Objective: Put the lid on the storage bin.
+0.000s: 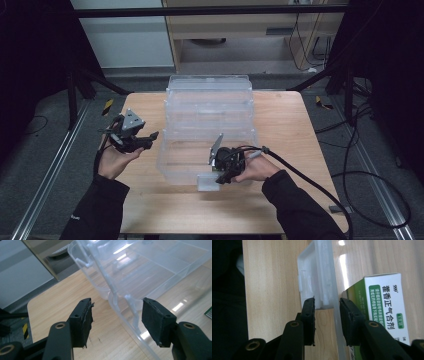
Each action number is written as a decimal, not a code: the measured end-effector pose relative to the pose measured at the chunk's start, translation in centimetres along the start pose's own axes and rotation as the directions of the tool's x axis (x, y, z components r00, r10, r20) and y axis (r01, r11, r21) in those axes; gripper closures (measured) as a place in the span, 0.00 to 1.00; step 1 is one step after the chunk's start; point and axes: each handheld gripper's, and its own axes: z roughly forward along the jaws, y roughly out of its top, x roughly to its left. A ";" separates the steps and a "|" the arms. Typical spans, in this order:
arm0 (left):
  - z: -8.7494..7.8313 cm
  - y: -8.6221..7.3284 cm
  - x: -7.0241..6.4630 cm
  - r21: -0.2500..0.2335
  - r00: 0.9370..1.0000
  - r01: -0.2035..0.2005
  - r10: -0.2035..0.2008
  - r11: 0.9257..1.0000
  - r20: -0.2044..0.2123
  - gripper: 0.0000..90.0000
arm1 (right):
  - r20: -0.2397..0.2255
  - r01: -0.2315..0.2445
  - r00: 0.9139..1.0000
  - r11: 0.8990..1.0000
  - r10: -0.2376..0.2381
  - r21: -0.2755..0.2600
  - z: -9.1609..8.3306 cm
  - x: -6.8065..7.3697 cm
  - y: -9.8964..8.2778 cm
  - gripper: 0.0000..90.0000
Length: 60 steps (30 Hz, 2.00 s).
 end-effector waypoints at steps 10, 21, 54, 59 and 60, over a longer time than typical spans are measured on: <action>0.0 2.5 -0.2 -0.003 0.994 -0.109 0.109 0.994 0.017 0.44 | 0.005 0.012 1.000 1.000 -0.012 -0.002 0.0 0.1 0.0 0.74; 0.8 5.1 -0.3 0.032 0.975 -0.219 0.218 0.975 0.034 0.44 | 0.007 0.016 1.000 1.000 -0.016 -0.005 0.0 0.1 -0.1 0.74; 3.7 9.5 -1.7 0.113 0.882 -0.472 0.467 0.874 0.067 0.43 | 0.015 0.014 1.000 1.000 -0.013 -0.008 0.0 0.3 -0.1 0.74; 4.2 9.8 -2.0 0.119 0.870 -0.492 0.488 0.862 0.069 0.43 | 0.015 0.019 1.000 1.000 -0.019 -0.009 0.0 0.2 -0.1 0.74; 4.3 9.9 -2.0 0.119 0.868 -0.496 0.491 0.860 0.069 0.43 | 0.016 0.019 1.000 1.000 -0.019 -0.009 0.0 0.2 -0.1 0.74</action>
